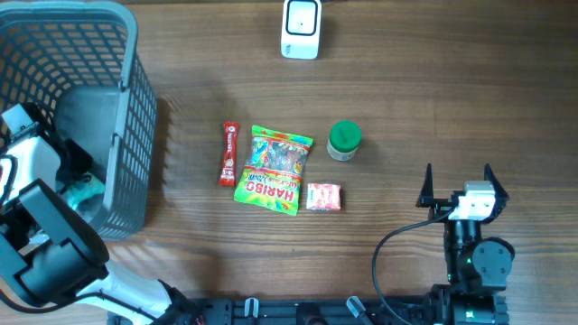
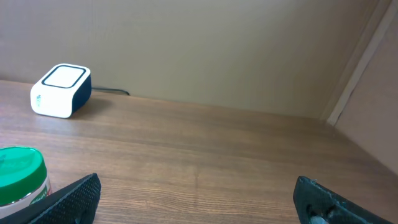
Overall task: Scan the item barcode
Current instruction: 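Reach the left gripper into the basket and grasp the mint-green wipes pack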
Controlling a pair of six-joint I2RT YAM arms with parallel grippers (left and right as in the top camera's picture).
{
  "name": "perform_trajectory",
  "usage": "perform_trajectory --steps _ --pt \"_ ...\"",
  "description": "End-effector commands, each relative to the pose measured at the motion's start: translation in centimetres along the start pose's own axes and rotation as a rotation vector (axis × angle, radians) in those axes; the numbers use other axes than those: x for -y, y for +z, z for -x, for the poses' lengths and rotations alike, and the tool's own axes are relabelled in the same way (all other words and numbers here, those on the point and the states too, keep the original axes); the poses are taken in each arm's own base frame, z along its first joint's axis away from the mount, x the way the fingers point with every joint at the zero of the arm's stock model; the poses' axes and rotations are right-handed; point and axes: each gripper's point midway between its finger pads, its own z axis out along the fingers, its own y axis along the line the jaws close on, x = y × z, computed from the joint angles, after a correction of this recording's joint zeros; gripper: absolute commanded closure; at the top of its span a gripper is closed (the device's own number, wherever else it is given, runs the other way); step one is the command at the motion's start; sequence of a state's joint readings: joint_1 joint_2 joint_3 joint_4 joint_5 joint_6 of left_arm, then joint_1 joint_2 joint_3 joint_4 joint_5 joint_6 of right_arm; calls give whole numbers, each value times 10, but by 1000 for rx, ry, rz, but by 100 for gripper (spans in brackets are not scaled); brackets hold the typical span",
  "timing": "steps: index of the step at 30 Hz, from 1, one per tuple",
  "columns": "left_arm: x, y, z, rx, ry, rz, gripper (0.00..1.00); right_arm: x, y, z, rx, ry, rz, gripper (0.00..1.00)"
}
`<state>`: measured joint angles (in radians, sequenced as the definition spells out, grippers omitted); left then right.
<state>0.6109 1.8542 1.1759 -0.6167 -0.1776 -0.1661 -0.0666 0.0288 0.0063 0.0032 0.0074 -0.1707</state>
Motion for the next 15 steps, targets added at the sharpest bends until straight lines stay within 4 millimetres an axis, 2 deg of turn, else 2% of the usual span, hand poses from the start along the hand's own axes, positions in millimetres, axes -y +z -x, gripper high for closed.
perform_trajectory --steps 1,5,8,13,14,15 --pt "25 33 -60 -195 27 -129 69 -2 0 1 8 -11 9 0" --pt "26 29 -53 -175 25 -135 67 -2 0 1 8 -11 9 0" --pt "26 12 -36 -134 21 -144 66 -2 0 1 8 -11 9 0" --pt "27 -62 21 26 4 -183 69 -2 0 1 8 -11 9 0" --pt "27 -92 39 94 -4 -204 69 -2 0 1 8 -11 9 0" --pt "28 -110 48 132 -6 -224 69 -2 0 1 8 -11 9 0"
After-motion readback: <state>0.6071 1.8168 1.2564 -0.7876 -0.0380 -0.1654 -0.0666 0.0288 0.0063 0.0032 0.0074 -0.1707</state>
